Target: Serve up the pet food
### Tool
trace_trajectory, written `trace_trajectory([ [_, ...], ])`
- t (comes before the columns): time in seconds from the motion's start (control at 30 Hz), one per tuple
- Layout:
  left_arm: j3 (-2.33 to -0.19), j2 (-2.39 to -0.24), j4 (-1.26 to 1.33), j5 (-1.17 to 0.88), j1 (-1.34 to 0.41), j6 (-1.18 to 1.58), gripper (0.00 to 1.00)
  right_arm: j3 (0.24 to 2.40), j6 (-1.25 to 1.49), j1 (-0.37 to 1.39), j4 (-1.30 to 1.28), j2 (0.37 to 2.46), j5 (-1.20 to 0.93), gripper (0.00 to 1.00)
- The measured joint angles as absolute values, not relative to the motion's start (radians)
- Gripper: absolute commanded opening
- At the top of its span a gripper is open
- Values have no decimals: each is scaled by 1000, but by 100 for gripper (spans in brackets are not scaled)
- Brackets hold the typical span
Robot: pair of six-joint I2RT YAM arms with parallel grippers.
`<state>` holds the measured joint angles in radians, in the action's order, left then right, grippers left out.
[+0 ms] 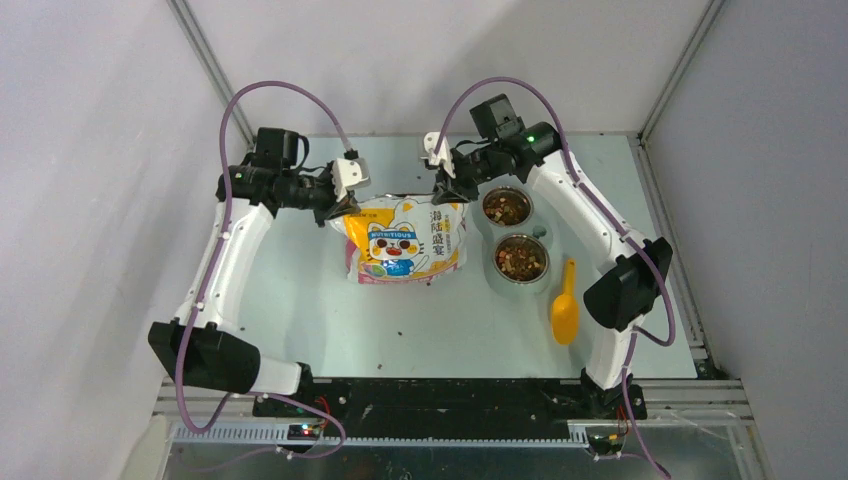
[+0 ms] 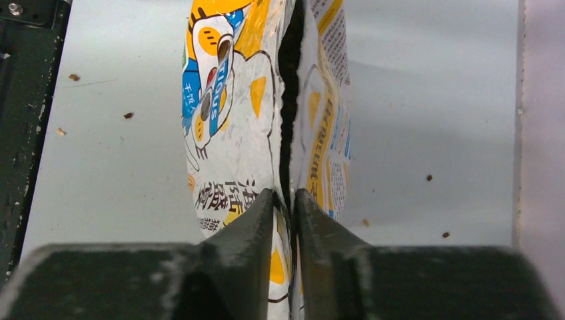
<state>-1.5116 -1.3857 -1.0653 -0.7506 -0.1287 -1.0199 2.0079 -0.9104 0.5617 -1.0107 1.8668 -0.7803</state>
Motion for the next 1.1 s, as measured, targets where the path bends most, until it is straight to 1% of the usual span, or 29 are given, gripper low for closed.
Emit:
trace_trajectory([
  [0.13,-1512,-1385,-1066,-744,-129,-1021,0,2008,-912,561,-1014,1871,-767,0],
  [0.4,-1512,-1384,-1073,-745,-124,-1049,1,2008,-860,550,-1000,1871,-778,0],
  [0.47,-1512,-1384,-1071,-747,-124,-1048,23,2002,-836,548,-987,1871,-778,0],
  [0.53,-1511,-1382,-1061,-741,-125,-1044,32,1993,-819,548,-971,1868,-770,0],
  [0.6,-1504,-1373,-1028,-732,-135,-1028,33,1988,-801,546,-955,1866,-758,0],
  [0.7,-1481,-1358,-962,-724,-178,-999,30,1987,-785,550,-942,1866,-748,0],
  [0.77,-1473,-1359,-924,-719,-214,-979,25,1986,-776,555,-939,1866,-739,0],
  [0.8,-1473,-1362,-911,-716,-226,-968,15,1986,-771,556,-939,1866,-736,0],
  [0.83,-1473,-1364,-898,-715,-234,-963,10,1986,-766,557,-938,1865,-733,5],
  [0.87,-1473,-1367,-888,-713,-239,-953,3,1985,-762,558,-936,1864,-728,10],
  [0.9,-1473,-1370,-884,-711,-240,-945,2,1984,-758,559,-933,1864,-725,22],
  [0.97,-1473,-1375,-878,-710,-240,-936,0,1982,-746,560,-921,1864,-720,34],
  [1.03,-1470,-1375,-875,-711,-240,-925,0,1981,-736,561,-896,1864,-718,37],
  [1.1,-1462,-1372,-859,-713,-242,-909,0,1981,-732,561,-877,1864,-722,36],
])
